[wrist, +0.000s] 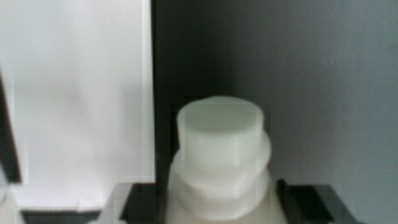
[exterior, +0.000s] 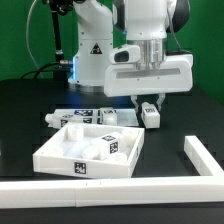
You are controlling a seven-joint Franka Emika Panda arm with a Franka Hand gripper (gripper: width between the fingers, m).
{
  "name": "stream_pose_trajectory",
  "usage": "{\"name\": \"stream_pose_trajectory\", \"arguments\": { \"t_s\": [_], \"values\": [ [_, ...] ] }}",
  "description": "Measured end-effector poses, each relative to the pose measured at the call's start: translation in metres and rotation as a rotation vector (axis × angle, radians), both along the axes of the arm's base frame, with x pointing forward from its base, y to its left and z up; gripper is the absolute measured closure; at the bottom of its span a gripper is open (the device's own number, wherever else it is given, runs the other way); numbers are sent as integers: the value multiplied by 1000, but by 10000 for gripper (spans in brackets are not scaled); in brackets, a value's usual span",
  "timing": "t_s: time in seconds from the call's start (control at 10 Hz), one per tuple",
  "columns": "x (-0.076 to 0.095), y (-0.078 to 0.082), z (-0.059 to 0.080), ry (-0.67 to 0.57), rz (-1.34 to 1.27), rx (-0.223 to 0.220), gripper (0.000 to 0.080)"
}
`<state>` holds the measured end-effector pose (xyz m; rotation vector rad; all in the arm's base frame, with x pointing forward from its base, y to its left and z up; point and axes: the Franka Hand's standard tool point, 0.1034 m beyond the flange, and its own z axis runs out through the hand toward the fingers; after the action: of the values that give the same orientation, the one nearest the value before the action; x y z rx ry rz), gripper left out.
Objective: Assemble one leg
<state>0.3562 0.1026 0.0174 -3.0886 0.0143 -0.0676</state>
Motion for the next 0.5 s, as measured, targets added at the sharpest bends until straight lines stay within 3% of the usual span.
{"name": "stream_pose_trajectory", "arguments": {
  "t_s": [0.5],
  "values": [
    [2,9,-9,-17,18,6,512]
  ]
}}
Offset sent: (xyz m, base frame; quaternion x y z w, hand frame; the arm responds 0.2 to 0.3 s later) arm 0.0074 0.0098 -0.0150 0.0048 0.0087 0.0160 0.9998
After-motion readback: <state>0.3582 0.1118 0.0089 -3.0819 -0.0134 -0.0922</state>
